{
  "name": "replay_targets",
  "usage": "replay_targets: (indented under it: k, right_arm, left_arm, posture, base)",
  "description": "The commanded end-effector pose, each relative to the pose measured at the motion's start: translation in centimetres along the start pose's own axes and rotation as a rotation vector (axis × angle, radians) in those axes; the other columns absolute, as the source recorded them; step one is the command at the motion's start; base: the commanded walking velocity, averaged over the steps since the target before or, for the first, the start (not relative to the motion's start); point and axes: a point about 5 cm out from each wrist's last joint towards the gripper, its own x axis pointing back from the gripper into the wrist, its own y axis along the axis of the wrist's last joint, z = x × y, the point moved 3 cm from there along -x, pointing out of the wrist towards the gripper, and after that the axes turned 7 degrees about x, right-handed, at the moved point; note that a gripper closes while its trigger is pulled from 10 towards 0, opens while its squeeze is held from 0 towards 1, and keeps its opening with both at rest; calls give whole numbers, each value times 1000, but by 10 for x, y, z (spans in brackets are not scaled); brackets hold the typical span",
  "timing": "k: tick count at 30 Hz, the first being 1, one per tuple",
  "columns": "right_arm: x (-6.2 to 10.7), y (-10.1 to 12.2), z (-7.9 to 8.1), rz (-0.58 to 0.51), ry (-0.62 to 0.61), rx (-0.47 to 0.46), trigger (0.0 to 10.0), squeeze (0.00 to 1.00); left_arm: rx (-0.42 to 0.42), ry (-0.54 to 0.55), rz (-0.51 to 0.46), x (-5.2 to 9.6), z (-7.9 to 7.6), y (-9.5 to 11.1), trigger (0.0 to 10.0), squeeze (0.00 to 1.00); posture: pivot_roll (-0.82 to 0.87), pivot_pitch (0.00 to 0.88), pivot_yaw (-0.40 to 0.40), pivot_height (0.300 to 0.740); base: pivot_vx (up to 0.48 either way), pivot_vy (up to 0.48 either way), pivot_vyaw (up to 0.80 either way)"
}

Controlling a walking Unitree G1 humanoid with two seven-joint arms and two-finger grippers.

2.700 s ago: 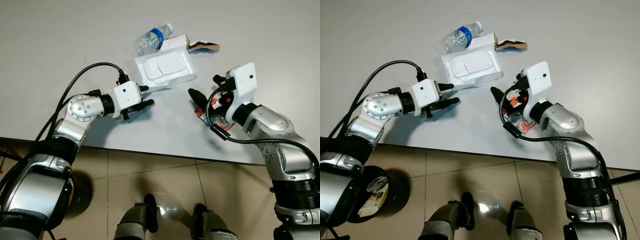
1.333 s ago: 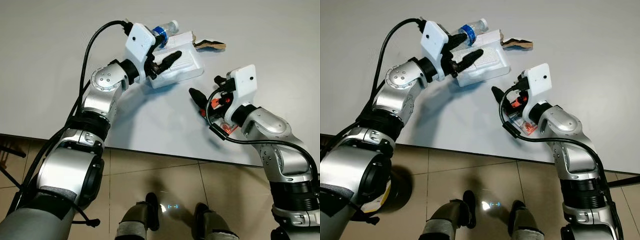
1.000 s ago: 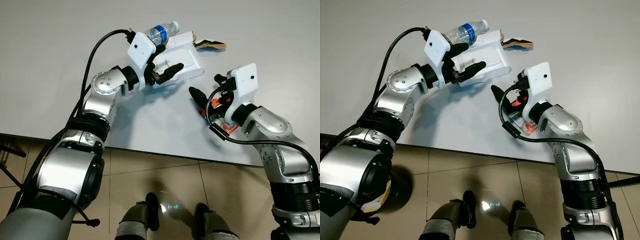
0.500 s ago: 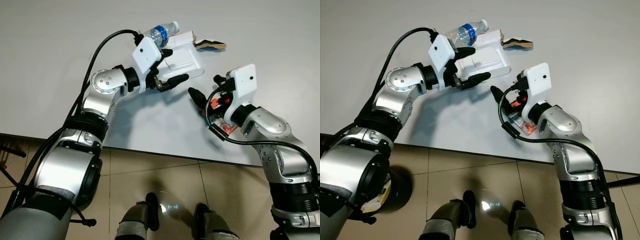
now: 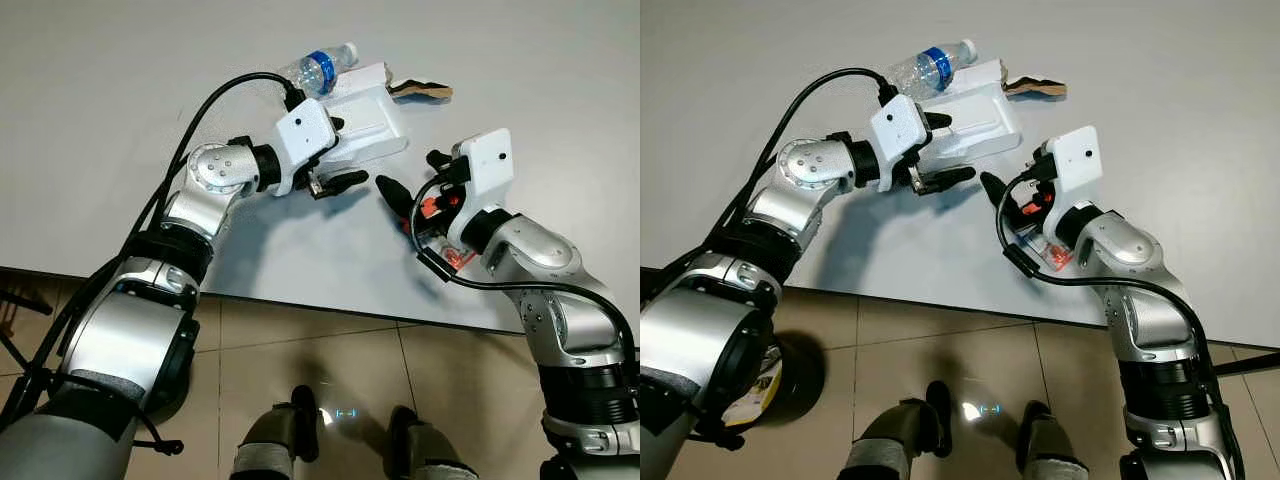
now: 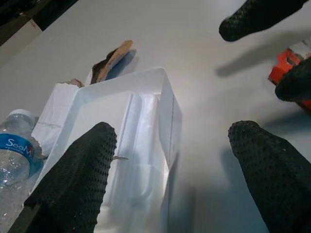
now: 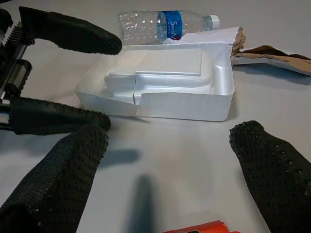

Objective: Picking trash to rubbish bin

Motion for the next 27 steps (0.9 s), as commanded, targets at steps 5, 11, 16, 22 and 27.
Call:
replay_targets:
  k: [5,11,16,22,27]
  right_arm:
    - [1,-3,5,5,11,-4,10000,0]
    - [1,-3,5,6,10,-4,10000,0]
    - [1,-3,5,7,8,-4,10000,0]
    - [1,-3,5,8,5,-5,10000,0]
    - [0,-3,5,6,4,-6,10000,0]
  left_arm:
    - [-8,11,35,1,-3,-10,10000,0]
    - [-53,94,85,2,6,-14,10000,0]
    - [-38,106,89,2,5,-17,10000,0]
    - [-18,110,98,2,3,-22,10000,0]
    - [-5,100,107,2,1,-25,10000,0]
  posture:
    - [-9,315,121,740]
    - [-9,315,121,740]
    - [-10,315,121,740]
    - [-12,314,123,740]
    - [-13,314,124,740]
  base:
    - [0,0,0]
    - [0,0,0]
    - [0,0,0]
    - [0,0,0]
    - [0,0,0]
